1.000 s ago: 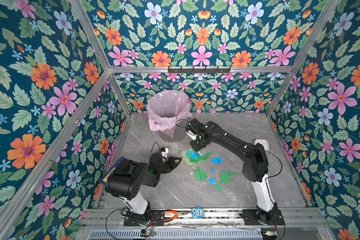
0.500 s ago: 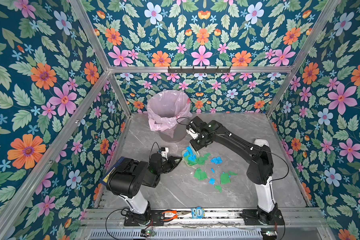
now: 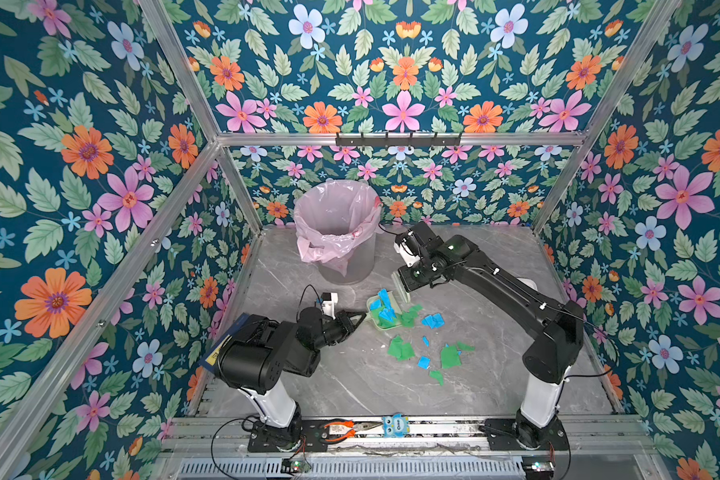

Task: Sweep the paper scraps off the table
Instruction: 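Lift the loaded dustpan with the left gripper while the right raises the brush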

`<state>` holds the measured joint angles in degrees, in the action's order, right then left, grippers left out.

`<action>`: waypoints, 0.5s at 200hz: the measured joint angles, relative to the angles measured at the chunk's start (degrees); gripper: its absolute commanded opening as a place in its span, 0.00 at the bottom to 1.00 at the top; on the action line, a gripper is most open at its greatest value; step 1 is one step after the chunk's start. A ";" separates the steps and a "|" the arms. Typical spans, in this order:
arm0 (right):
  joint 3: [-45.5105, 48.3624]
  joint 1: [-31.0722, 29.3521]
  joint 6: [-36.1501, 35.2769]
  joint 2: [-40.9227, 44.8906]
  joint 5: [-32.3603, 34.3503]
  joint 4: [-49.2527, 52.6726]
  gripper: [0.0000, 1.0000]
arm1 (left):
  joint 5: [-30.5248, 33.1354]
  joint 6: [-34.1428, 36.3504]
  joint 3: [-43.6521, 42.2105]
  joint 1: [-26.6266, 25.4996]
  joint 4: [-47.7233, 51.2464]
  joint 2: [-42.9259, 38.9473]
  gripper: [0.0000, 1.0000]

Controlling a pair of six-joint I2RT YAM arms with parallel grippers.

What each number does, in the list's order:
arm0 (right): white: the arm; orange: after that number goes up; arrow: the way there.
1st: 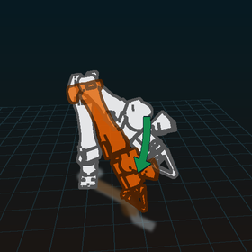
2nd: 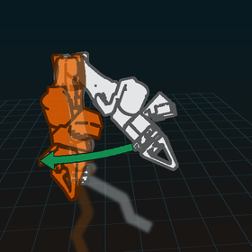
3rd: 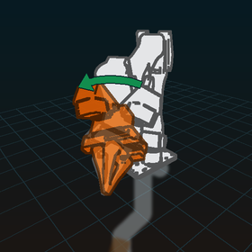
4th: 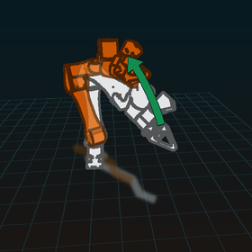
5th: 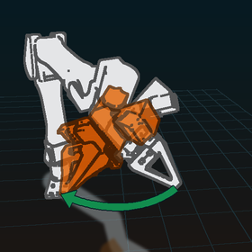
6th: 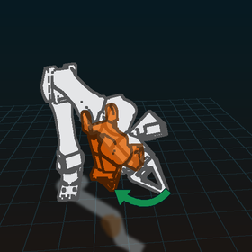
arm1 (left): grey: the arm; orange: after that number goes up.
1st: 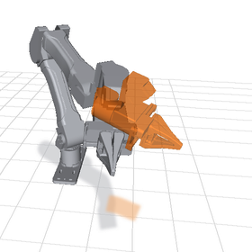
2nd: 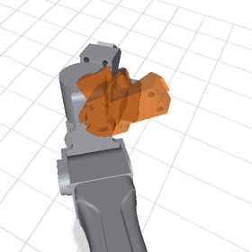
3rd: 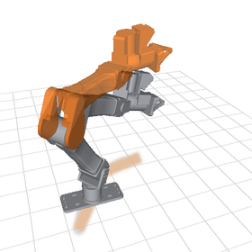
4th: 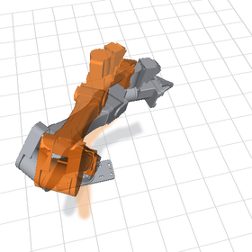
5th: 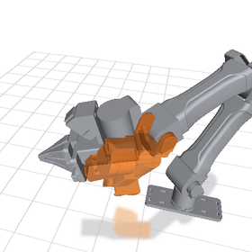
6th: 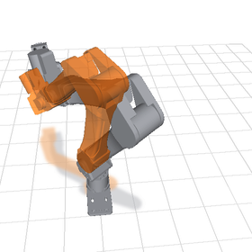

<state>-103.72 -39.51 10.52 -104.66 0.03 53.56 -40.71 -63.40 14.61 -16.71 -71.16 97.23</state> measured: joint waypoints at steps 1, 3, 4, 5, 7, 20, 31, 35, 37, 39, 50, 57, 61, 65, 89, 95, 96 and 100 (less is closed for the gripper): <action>0.09 0.02 0.02 0.09 0.04 -0.02 0.00 | -0.07 -0.22 0.00 0.00 -0.24 0.11 0.00; 0.42 0.11 0.04 0.33 0.17 -0.04 0.00 | -0.11 -0.50 0.00 0.00 -0.48 0.24 0.00; 0.52 0.15 0.07 0.42 0.22 -0.09 0.00 | -0.15 -0.81 0.00 0.00 -0.74 0.37 0.00; 0.74 0.24 0.09 0.59 0.24 -0.15 0.00 | -0.20 -0.94 0.00 0.00 -0.87 0.42 0.00; 0.94 0.31 0.15 0.76 0.24 -0.20 0.00 | -0.31 -1.25 0.00 0.00 -1.22 0.59 0.00; 2.67 0.98 0.61 2.12 0.63 -0.87 0.00 | -1.09 -2.71 0.09 0.00 -3.50 1.66 0.00; 3.76 1.42 1.25 3.06 0.70 -1.31 0.00 | -1.44 -4.11 0.17 0.00 -5.55 2.56 0.00; 4.20 1.62 1.25 3.43 0.79 -1.53 0.00 | -1.62 -4.20 0.22 0.00 -6.10 2.82 0.00; 4.42 1.73 1.25 3.67 0.81 -1.57 0.00 | -1.70 -4.28 0.24 0.00 -6.40 2.97 0.00; 4.63 1.81 1.25 3.91 0.83 -1.60 0.00 | -1.75 -4.48 0.26 0.00 -6.71 3.08 0.00; 5.68 2.21 1.38 5.03 1.11 -1.86 0.00 | -2.05 -5.81 0.35 0.00 -8.26 3.56 0.00; 6.16 2.43 1.49 5.75 1.40 -1.92 0.00 | -2.21 -5.99 0.42 0.00 -8.90 3.69 0.00; 6.40 2.51 1.55 6.05 1.57 -2.03 0.00 | -2.23 -6.49 0.44 0.00 -9.18 3.74 0.00; 6.67 2.62 1.70 6.49 1.66 -2.19 0.00 | -2.25 -6.99 0.44 0.00 -9.49 3.74 0.00; 7.56 2.78 2.56 8.44 2.32 -2.69 0.00 | -2.43 -8.07 0.26 -0.09 -10.49 3.06 0.00; 7.58 2.84 2.54 8.68 2.45 -2.78 0.00 | -2.43 -8.28 0.13 -0.13 -10.58 2.73 0.00; 7.58 2.84 2.54 8.70 2.47 -2.78 0.00 | -2.43 -8.28 0.09 -0.13 -10.60 2.60 0.00; 7.58 2.89 2.56 8.81 2.56 -2.89 0.00 | -2.43 -8.28 0.00 -0.17 -10.64 2.34 0.00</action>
<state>-96.14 -36.62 13.08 -95.85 2.59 50.68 -43.13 -71.68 14.61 -16.88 -81.80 99.57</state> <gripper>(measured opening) 0.070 0.124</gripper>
